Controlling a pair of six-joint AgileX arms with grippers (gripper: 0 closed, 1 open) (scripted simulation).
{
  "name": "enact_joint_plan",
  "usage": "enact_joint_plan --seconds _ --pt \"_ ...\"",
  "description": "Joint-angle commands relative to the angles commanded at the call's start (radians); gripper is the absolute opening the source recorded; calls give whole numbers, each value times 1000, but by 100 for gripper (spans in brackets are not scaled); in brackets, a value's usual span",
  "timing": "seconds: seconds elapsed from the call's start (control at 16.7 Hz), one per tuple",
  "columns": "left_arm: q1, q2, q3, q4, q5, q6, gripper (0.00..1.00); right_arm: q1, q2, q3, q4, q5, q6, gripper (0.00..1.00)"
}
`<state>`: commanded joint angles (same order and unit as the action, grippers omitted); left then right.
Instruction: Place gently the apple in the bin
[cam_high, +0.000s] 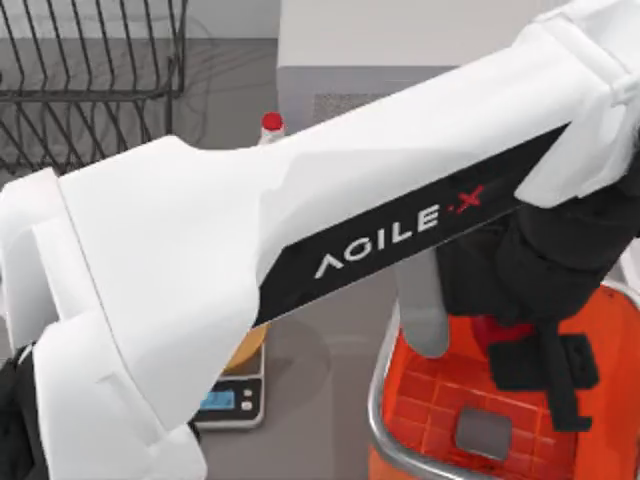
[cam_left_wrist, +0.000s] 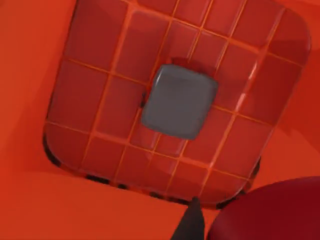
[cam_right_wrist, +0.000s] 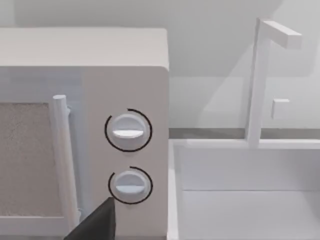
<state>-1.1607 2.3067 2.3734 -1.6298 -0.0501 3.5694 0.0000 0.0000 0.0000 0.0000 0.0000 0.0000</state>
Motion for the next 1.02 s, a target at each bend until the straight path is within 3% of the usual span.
enact_joint_plan --seconds 0.42,1.02 --pt "8 -10 -19 14 -10 -3 0 0 0 0 0 0 0 100" --pt "2 -52 -366 316 -1 15 0 0 0 0 0 0 0 100"
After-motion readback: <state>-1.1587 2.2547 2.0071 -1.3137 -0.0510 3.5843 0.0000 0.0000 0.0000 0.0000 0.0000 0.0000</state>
